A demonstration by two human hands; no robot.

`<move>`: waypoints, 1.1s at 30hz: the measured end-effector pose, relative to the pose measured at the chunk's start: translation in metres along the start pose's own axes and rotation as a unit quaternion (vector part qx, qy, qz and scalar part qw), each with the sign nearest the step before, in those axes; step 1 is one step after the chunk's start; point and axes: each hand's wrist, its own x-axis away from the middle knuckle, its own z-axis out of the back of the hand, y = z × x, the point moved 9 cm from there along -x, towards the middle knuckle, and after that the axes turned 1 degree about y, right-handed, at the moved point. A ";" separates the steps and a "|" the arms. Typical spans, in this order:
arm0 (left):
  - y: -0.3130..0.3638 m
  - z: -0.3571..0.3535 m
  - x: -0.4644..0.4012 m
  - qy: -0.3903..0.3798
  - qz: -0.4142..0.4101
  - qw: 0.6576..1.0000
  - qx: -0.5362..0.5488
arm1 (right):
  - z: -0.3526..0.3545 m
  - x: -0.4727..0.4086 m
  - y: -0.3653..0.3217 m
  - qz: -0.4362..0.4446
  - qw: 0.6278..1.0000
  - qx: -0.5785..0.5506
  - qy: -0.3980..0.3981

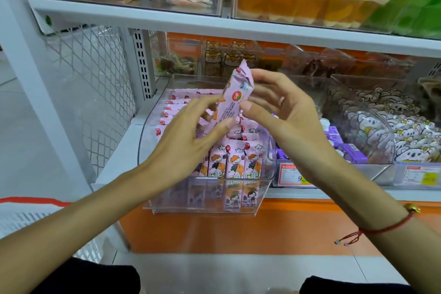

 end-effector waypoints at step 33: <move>0.007 0.010 -0.001 0.055 -0.022 0.997 0.043 | -0.009 0.002 0.003 -0.053 0.998 0.028 -0.003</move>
